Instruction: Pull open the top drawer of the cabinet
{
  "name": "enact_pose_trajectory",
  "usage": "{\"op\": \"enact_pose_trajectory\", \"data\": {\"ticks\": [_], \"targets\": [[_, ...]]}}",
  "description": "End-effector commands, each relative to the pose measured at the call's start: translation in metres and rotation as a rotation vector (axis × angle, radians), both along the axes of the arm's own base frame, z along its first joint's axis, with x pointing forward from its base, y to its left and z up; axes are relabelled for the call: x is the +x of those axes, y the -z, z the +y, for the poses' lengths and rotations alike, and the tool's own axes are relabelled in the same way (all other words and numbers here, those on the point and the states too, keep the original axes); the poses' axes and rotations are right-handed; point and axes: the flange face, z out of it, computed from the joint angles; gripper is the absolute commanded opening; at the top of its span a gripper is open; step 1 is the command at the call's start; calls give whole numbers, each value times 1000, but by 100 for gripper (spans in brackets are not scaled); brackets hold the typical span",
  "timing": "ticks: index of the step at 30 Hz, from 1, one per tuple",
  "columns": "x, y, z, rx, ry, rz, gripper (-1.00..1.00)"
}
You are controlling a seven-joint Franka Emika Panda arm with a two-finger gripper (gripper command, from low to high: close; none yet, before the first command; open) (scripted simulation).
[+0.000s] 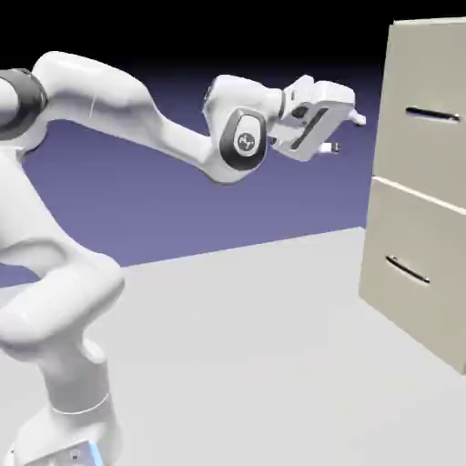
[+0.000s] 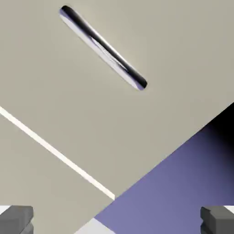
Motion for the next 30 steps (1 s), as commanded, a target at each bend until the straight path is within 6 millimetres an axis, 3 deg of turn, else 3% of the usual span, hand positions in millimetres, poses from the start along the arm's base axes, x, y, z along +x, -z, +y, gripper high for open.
{"op": "enact_pose_trajectory", "data": {"ticks": [1, 16, 30], "targets": [[5, -2, 3, -29, -8, -5, 0], [86, 0, 39, -402, -142, -47, 0], [156, 20, 38, -624, -274, -93, 0]]}}
